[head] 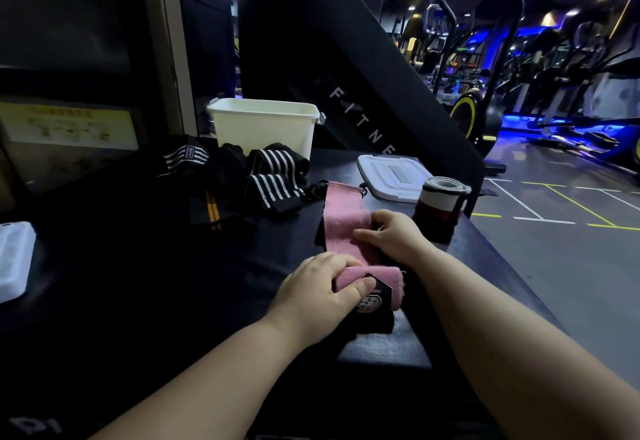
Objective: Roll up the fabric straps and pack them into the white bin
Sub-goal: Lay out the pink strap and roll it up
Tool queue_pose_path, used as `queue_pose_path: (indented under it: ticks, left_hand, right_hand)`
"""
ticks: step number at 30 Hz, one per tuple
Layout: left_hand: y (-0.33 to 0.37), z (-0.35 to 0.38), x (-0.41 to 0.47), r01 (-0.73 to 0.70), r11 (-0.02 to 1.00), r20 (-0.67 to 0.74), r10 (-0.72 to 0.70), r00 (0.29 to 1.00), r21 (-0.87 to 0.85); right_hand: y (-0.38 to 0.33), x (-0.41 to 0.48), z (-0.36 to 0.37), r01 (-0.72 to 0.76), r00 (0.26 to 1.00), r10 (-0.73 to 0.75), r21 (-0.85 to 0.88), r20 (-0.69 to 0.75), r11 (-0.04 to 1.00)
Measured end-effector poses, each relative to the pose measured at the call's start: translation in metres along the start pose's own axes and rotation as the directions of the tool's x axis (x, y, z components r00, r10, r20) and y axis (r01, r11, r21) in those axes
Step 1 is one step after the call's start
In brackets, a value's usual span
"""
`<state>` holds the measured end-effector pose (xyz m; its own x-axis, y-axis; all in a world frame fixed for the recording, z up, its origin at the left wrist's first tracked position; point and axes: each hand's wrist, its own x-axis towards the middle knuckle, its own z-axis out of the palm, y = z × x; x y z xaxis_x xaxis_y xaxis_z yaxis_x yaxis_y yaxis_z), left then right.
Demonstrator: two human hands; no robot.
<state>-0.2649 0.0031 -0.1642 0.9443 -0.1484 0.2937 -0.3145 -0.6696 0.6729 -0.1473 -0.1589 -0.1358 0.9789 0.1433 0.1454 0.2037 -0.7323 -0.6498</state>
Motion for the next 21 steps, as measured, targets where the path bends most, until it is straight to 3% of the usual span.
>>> queue_pose_path:
  ticks: [7,17,21]
  left_hand:
    - [0.0,-0.001,0.001,0.019,0.999,0.017,-0.019,1.0,-0.025]
    - [0.001,-0.001,0.004,0.073,0.996,0.082,-0.068,0.994,-0.054]
    - [0.001,0.0,0.014,0.09,0.996,0.111,-0.087,0.99,-0.016]
  right_hand:
    - [0.002,0.001,0.01,0.068,0.992,-0.06,0.067,-0.111,0.995]
    - [0.0,0.007,0.015,-0.02,0.996,0.006,-0.149,-0.094,0.989]
    - [0.003,0.005,0.011,-0.103,0.986,0.1,-0.011,-0.135,0.995]
